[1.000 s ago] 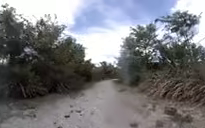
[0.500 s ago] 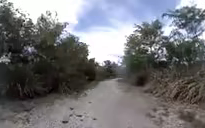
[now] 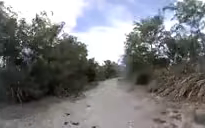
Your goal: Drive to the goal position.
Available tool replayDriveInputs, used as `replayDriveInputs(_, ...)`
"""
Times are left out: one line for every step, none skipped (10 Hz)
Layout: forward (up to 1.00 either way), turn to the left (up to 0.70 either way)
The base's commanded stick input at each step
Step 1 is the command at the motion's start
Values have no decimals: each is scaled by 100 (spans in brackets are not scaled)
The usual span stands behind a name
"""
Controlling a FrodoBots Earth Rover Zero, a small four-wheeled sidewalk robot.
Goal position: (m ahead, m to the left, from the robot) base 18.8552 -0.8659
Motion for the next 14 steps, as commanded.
replayDriveInputs(45, -27)
replayDriveInputs(45, -27)
replayDriveInputs(45, -14)
replayDriveInputs(45, 0)
replayDriveInputs(45, 0)
replayDriveInputs(45, 0)
replayDriveInputs(45, 0)
replayDriveInputs(45, 0)
replayDriveInputs(45, 0)
replayDriveInputs(45, 0)
replayDriveInputs(45, 0)
replayDriveInputs(45, 0)
replayDriveInputs(45, 0)
replayDriveInputs(45, 0)
